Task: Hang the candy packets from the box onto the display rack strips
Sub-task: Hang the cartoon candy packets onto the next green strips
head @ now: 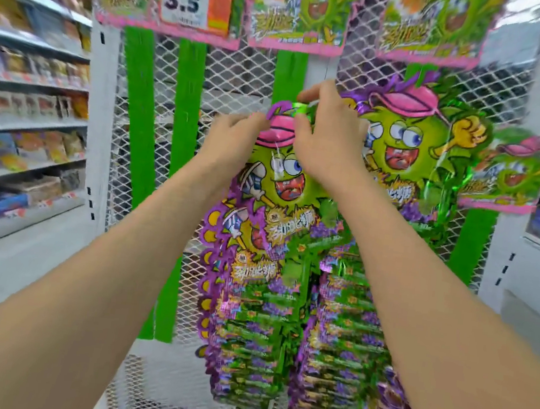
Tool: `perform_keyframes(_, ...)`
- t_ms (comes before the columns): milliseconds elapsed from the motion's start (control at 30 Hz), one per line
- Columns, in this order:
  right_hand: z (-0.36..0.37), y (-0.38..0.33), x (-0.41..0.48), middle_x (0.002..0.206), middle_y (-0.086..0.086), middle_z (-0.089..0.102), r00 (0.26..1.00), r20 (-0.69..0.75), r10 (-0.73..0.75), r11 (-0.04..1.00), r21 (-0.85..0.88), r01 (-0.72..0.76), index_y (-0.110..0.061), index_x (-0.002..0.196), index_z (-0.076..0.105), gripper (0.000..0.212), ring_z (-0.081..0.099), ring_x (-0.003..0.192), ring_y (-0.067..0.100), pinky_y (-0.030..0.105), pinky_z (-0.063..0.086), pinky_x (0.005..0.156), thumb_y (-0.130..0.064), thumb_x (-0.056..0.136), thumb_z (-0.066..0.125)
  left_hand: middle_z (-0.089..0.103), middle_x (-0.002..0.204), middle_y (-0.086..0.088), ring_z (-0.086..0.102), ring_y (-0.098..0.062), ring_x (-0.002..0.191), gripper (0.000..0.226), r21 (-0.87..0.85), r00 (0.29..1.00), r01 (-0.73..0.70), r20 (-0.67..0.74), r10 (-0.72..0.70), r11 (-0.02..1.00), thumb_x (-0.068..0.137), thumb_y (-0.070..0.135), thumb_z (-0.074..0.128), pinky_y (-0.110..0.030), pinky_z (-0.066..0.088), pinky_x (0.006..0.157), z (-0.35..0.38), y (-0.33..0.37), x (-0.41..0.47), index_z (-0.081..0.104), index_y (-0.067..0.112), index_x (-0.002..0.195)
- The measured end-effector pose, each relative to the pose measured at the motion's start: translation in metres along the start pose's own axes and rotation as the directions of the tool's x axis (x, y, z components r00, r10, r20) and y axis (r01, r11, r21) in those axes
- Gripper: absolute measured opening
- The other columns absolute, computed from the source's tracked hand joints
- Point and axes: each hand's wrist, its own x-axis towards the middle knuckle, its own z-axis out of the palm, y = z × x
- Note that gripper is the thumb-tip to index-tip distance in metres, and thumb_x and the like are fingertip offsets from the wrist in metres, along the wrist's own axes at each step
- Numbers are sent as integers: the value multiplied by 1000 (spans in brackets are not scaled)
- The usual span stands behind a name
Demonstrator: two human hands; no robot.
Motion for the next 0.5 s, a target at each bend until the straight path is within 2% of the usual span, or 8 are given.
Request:
perform_keyframes(33,1,0,1,93,-9,57,1000,2,9,1000,11,-9,-22,126,53,26,61,106,28,46,32,100,-20,101,56,76,83,10,69,-4,84,22,-16,999,15,33,-14,1000,97,32,69,-27,51,84,0,-1,1,72,22,78)
perform_keyframes(100,3,1,1,96,-9,60,1000,-15,17,998,53,-16,-22,124,54,21,60,107,26,46,32,103,-22,102,55,71,69,23,64,10,72,27,-7,995,25,96,-24,1000,102,35,66,-21,48,79,2,-6,4,69,27,77)
perform_keyframes(133,4,2,1,98,-9,61,999,-29,21,998,67,-19,-22,123,54,20,61,108,25,46,32,104,-22,103,55,68,70,25,61,11,72,26,-18,993,54,102,-52,998,103,35,65,-18,47,75,5,-5,3,69,28,79)
perform_keyframes(200,4,2,0,103,-9,64,998,-57,32,997,71,-28,-22,122,56,19,62,109,25,45,31,103,-24,103,57,69,91,19,63,-1,92,16,-48,993,76,95,-72,996,97,40,71,-23,49,83,6,0,0,75,25,94)
perform_keyframes(267,3,4,-1,109,-7,67,996,-72,49,997,70,-44,-21,120,57,19,62,112,26,45,31,102,-25,102,58,76,112,5,70,-17,109,53,-125,987,137,96,-125,983,70,55,82,-39,53,104,8,3,-1,79,20,110)
perform_keyframes(333,2,4,-3,112,-5,68,995,-71,75,996,53,-71,-21,120,58,19,60,114,27,45,31,104,-26,102,59,80,114,-6,74,-31,111,70,-180,984,166,94,-151,970,50,60,83,-55,54,107,7,-9,11,81,21,109)
perform_keyframes(433,5,7,-12,112,-2,69,996,-51,73,997,18,-72,-19,121,59,20,59,113,28,44,31,105,-26,103,57,80,109,-7,75,-32,108,52,-70,985,151,97,-144,986,62,55,80,-55,55,105,5,0,-1,83,22,101)
perform_keyframes(500,11,12,-20,112,0,70,998,-41,51,999,12,-51,-17,120,59,19,61,112,30,45,34,104,-27,103,57,79,100,-1,73,-19,99,26,61,995,18,95,-24,998,88,41,72,-39,56,99,5,3,-11,81,18,96)
